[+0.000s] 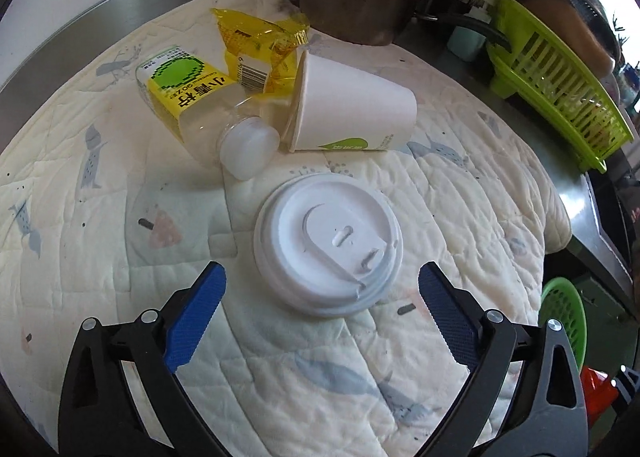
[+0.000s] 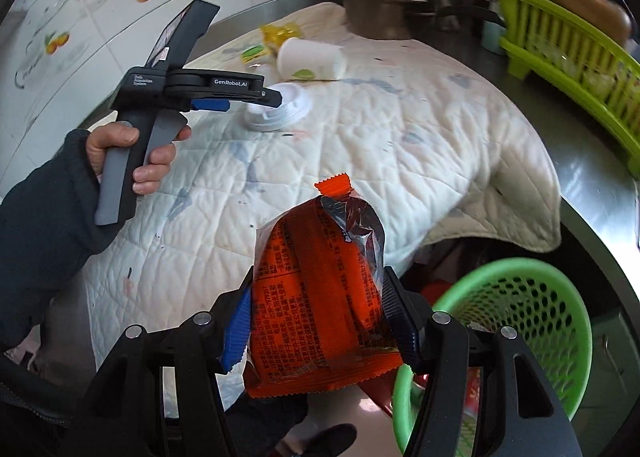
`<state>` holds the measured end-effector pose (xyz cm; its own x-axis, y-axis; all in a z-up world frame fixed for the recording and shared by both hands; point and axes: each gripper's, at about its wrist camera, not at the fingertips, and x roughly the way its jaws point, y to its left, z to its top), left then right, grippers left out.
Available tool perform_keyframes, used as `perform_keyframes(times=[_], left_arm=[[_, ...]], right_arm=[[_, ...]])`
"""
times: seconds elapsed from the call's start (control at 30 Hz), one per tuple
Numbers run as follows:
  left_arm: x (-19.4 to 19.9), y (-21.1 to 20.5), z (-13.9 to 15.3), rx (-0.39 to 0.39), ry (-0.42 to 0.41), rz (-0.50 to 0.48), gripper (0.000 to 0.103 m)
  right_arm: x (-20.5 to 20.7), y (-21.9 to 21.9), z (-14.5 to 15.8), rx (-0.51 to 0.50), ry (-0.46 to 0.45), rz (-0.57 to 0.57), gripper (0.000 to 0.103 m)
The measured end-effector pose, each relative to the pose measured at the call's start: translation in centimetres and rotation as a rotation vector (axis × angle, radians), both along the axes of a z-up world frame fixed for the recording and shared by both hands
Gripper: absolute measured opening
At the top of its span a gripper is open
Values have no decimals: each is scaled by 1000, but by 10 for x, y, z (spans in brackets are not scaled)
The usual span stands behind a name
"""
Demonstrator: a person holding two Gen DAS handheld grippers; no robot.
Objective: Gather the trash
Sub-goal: 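Lift the snack packet with the right tool while the left tool grasps the white cup lid, then release the snack packet into the basket with the right tool while the left tool carries the lid over it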
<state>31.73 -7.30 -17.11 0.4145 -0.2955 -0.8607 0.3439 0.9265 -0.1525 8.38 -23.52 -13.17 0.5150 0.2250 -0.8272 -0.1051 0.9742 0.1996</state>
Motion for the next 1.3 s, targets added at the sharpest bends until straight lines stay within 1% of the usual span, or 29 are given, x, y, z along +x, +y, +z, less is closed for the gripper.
perform_keyframes(times=[0.23, 0.33, 0.43, 0.53, 0.6, 0.7, 0.87, 1.03, 1.1, 1.13, 1.2, 1.3], left_arm=[[16, -18, -12, 28, 19, -13, 96], [20, -26, -18, 53, 15, -17, 96], [23, -29, -23, 59, 16, -13, 93], [22, -30, -23, 59, 1, -14, 91], [21, -28, -21, 54, -6, -8, 86], [19, -23, -18, 32, 1, 3, 86], [1, -13, -8, 19, -19, 1, 85], [-28, -10, 19, -33, -58, -25, 85], [-44, -16, 30, -49, -76, -53, 85], [-52, -18, 34, -56, -81, -66, 85], [-67, -27, 42, -69, -88, -101, 85], [-97, -51, 52, -93, -95, -174, 85]], right_arm=[[-14, -22, -4, 11, 19, -73, 57], [-16, -28, -4, 12, 23, -93, 57], [-18, -33, -5, 11, 25, -103, 57], [-19, -38, -7, 7, 30, -118, 57], [-21, -44, -9, 8, 34, -138, 57], [-28, -57, -14, 4, 49, -185, 57], [-45, -81, -24, -12, 75, -283, 58], [-68, -112, -42, -48, 121, -404, 60], [-75, -125, -50, -49, 139, -450, 68], [-79, -131, -53, -47, 141, -468, 69], [-86, -142, -59, -31, 141, -503, 81], [-96, -152, -60, -20, 127, -526, 83]])
